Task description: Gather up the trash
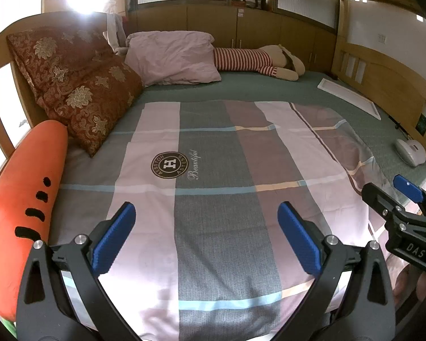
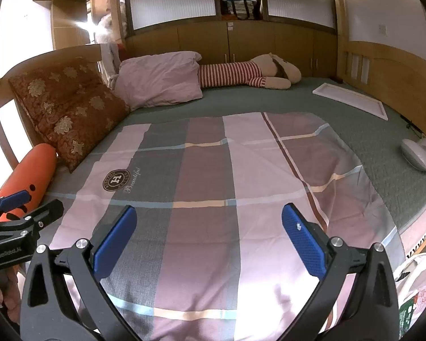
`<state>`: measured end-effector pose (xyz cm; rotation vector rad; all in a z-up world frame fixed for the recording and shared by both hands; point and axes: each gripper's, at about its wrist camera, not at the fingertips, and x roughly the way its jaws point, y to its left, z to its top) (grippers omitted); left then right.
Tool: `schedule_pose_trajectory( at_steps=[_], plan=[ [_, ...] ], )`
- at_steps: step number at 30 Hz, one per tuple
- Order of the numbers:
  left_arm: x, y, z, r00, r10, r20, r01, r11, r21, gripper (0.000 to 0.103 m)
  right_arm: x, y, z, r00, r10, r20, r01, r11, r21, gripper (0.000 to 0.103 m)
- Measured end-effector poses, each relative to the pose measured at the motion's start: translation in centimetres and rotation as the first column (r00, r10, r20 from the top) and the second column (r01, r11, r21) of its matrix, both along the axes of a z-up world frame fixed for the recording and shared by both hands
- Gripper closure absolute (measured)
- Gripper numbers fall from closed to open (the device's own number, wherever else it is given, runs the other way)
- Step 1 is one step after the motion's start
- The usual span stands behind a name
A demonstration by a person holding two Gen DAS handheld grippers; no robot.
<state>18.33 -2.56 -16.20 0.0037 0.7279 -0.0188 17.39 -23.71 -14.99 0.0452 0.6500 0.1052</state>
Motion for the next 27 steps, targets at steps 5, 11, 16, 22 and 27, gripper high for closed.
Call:
schedule_pose_trajectory(
  at_steps=[5, 11, 16, 22, 27],
  plan=[
    [-0.01, -0.03, 0.02, 1.0, 0.0, 0.0, 0.0, 1.0, 0.001, 0.003, -0.02, 0.04, -0.01, 1.0, -0.001, -0.001, 0.001, 1.0, 0.002, 0.003],
    [-0.01, -0.03, 0.02, 1.0, 0.0, -0.001, 0.0, 1.0, 0.0, 0.003, -0.01, 0.01, 0.02, 1.0, -0.001, -0.001, 0.001, 1.0, 0.003, 0.003],
    [-0.01, -0.07, 0.0, 1.0, 0.001, -0.002, -0.001, 1.0, -0.002, 0.003, 0.02, 0.0, -0.02, 1.0, 0.0, -0.001, 0.0, 1.0, 0.002, 0.003],
    [0.01, -0.55, 0.02, 1.0, -0.008, -0.013, 0.008, 1.0, 0.01, 0.003, -0.03, 0.02, -0.14, 1.0, -0.002, -0.003, 0.002, 1.0, 0.003, 0.003],
    [-0.29, -0.66, 0.63, 1.0, 0.019, 0.013, -0.02, 0.999, 0.033, 0.003, -0.02, -0.02, -0.13, 1.0, -0.001, -0.004, 0.001, 1.0, 0.004, 0.003]
  ],
)
